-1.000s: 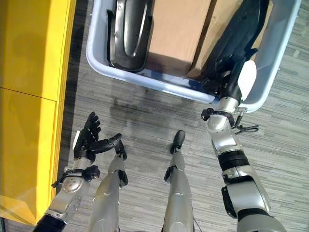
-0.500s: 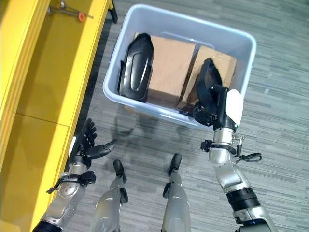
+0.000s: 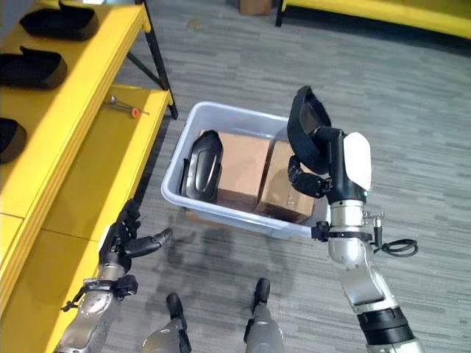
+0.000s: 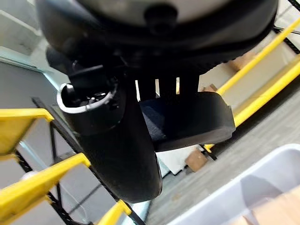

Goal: Move parts from the plastic box to the shelf.

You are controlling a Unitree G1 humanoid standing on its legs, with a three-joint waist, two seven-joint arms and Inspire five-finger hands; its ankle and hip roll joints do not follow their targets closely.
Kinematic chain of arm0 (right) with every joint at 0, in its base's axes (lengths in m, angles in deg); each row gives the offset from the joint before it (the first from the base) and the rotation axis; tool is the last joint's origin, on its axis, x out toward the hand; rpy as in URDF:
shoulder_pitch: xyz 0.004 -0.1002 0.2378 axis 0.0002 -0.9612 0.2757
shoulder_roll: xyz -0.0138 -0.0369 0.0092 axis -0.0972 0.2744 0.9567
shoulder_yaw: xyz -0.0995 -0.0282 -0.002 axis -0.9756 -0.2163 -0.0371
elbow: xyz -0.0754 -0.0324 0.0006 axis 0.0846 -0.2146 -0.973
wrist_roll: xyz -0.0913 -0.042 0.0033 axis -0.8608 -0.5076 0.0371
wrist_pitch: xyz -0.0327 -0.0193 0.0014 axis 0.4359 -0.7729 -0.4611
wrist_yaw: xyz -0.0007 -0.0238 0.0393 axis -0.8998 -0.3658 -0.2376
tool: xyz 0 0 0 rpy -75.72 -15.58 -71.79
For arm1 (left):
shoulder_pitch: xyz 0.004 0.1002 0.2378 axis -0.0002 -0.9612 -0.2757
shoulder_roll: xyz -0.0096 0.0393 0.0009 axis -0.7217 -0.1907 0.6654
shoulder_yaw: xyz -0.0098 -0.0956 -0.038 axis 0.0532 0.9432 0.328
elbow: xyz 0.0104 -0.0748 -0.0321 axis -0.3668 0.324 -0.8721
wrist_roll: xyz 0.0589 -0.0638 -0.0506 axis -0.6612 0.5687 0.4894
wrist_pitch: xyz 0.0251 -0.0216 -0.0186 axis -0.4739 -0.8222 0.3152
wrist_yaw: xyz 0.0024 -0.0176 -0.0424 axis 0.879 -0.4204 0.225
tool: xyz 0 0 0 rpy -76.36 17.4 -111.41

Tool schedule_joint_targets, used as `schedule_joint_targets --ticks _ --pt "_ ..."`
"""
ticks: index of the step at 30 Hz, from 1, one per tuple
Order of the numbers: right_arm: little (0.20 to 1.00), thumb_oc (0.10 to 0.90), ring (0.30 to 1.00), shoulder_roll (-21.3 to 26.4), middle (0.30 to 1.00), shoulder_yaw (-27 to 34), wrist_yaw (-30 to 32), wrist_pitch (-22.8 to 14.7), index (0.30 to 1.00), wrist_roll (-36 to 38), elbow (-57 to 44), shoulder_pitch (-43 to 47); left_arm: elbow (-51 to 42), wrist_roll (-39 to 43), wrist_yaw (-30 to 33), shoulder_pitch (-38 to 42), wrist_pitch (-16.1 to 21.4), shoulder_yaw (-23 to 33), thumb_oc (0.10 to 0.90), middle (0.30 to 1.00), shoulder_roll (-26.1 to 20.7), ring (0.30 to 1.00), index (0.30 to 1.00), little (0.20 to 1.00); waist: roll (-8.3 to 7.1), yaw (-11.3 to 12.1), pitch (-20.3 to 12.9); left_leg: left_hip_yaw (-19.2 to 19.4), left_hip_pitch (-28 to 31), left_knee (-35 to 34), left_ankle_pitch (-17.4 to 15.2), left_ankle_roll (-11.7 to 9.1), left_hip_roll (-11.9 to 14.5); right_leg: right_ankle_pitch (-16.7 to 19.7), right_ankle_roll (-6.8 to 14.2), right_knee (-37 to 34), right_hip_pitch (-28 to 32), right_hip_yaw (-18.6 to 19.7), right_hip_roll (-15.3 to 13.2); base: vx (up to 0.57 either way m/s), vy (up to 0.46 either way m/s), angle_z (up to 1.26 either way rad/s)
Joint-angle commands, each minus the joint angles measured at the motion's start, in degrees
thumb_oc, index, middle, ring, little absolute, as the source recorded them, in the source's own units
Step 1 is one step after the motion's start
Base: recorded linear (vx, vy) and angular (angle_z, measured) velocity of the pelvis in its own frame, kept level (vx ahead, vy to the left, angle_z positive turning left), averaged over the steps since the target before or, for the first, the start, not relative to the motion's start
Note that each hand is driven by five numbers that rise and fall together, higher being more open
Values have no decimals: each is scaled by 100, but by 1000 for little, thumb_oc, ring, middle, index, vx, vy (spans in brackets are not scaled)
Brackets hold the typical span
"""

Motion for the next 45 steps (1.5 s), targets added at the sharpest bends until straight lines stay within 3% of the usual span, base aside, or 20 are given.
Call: schedule_joint_targets --ticks 1,4,8,12,15,16,17,18,21,23,24,28,29,30,32,35,36,38,42,45 --pt "300 400 300 91 300 362 88 -633 300 -198 -739 270 -84 -344 -137 63 406 143 900 1000 -159 1000 1000 1000 -96 -27 -767 -115 101 105 -20 17 111 -540 544 841 46 28 -360 48 -41 -4" --pt "300 400 300 11 300 199 -173 -727 300 -76 -970 87 -75 -373 -161 -109 369 212 900 1000 -80 1000 1000 1000 -61 -84 -1015 -96 360 165 -115 69 173 -800 476 1112 168 111 -286 41 -71 -2" --pt "300 400 300 30 300 70 -313 -760 300 29 -998 153 -123 -348 -183 -217 368 265 900 1000 -47 1000 1000 1000 -53 -82 -1071 -94 430 293 -180 74 231 -960 412 1275 180 210 -204 12 -80 -16" --pt "300 400 300 80 300 -190 -380 -775 300 148 -929 455 -175 -216 -190 -379 380 342 900 1000 26 1000 1000 1000 -50 19 -1060 -197 363 709 -125 -13 492 -1222 255 1454 248 202 28 -39 -179 -2" --pt "300 400 300 35 300 -337 -323 -840 300 256 -1001 781 -280 -78 -221 -522 385 379 900 1000 60 1000 1000 1000 20 202 -948 -280 156 790 472 -330 862 -1419 63 1531 324 -91 333 -112 -238 10" --pt "300 400 300 34 300 -349 -317 -845 300 254 -986 797 -291 -75 -222 -527 379 387 900 1000 60 1000 1000 1000 36 175 -945 -313 148 773 499 -351 887 -1420 45 1521 335 -122 359 -106 -190 39" --pt "300 400 300 -22 300 -435 -228 -865 300 260 -965 957 -303 -9 -180 -560 387 401 900 1000 76 1000 1000 1000 93 343 -893 -422 62 640 1058 -557 1085 -1494 -24 1508 389 -280 531 -108 -175 40" --pt "300 400 300 -33 300 -468 -191 -856 300 209 -958 1025 -334 3 -153 -573 400 420 900 1000 97 1000 1000 1000 132 389 -878 -521 31 487 1277 -622 1152 -1511 -52 1467 435 -378 590 -129 -208 30" --pt "300 400 300 -12 300 -480 -127 -844 300 153 -934 1120 -369 -27 -89 -517 388 417 900 1000 144 1000 1000 1000 148 461 -762 -688 -151 443 1436 -582 1125 -1520 -131 1428 539 -623 580 -88 -95 52" --pt "300 400 300 74 300 -434 -11 -827 300 87 -936 1135 -326 -55 -107 -319 380 310 900 1000 117 1000 1000 1000 29 354 -630 -67 -312 1285 1075 -369 1206 -1551 -270 1414 567 -971 440 -223 -203 100" --pt "300 400 300 51 300 -405 62 -809 300 84 -928 1068 -332 -47 -160 -203 406 212 900 1000 77 1000 1000 1000 -58 322 -593 -169 -289 2105 241 -251 1050 -1598 -265 1397 602 -1056 345 -210 -215 179" --pt "300 400 300 -50 300 -228 146 -814 300 80 -1073 827 -268 -45 -93 96 396 87 900 1000 57 1000 1000 1000 -88 174 -679 307 47 3057 -458 -108 1088 -1598 -301 1505 612 -1570 186 -76 37 109" --pt "300 400 300 -109 300 -96 185 -817 300 39 -1145 658 -298 -66 -101 207 397 47 900 1000 68 1000 1000 1000 6 22 -799 568 348 2395 -829 -52 955 -1466 -146 1617 551 -1818 18 46 446 178" --pt "300 400 300 -140 300 149 157 -772 300 3 -1226 372 -278 -127 -113 274 346 -2 900 1000 89 1000 1000 1000 27 -57 -963 653 630 1489 -1065 87 562 -1194 124 1639 590 -1955 -324 53 530 177" --pt "300 400 300 -234 300 241 164 -775 300 5 -1272 226 -275 -249 -105 337 356 7 900 1000 49 1000 1000 1000 35 -33 -1020 575 723 1103 -1090 165 293 -1010 264 1642 608 -2005 -544 58 383 122" --pt "300 400 300 -292 300 318 143 -768 300 -15 -1265 129 -343 -377 -115 312 364 36 900 1000 -38 1000 1000 1000 -44 16 -1056 465 733 830 -1011 246 42 -759 431 1583 656 -2082 -796 50 265 63" --pt "300 400 300 -333 300 276 77 -758 300 -101 -1244 132 -430 -535 -140 193 396 149 900 1000 -108 1000 1000 1000 -123 154 -1089 327 722 617 -1050 376 -271 -445 603 1388 807 -2224 -1043 78 309 59" --pt "300 400 300 -381 300 182 11 -774 300 -75 -1249 208 -468 -616 -91 128 413 244 900 1000 -141 1000 1000 1000 -174 232 -1091 205 683 569 -1106 465 -472 -207 722 1261 886 -2281 -1188 69 311 80" --pt "300 400 300 -493 300 -132 -94 -645 300 -205 -1059 495 -549 -899 101 -2 440 523 900 1000 -214 1000 1000 1000 -267 468 -1136 6 691 293 -1141 673 -901 354 846 968 965 -2320 -1454 62 275 35" --pt "300 400 300 -523 300 -179 -152 -570 300 -339 -983 466 -551 -1039 177 -6 452 604 900 1000 -230 1000 1000 1000 -279 461 -1143 -214 709 105 -1137 802 -1101 553 846 1126 924 -2023 -1638 118 340 59"
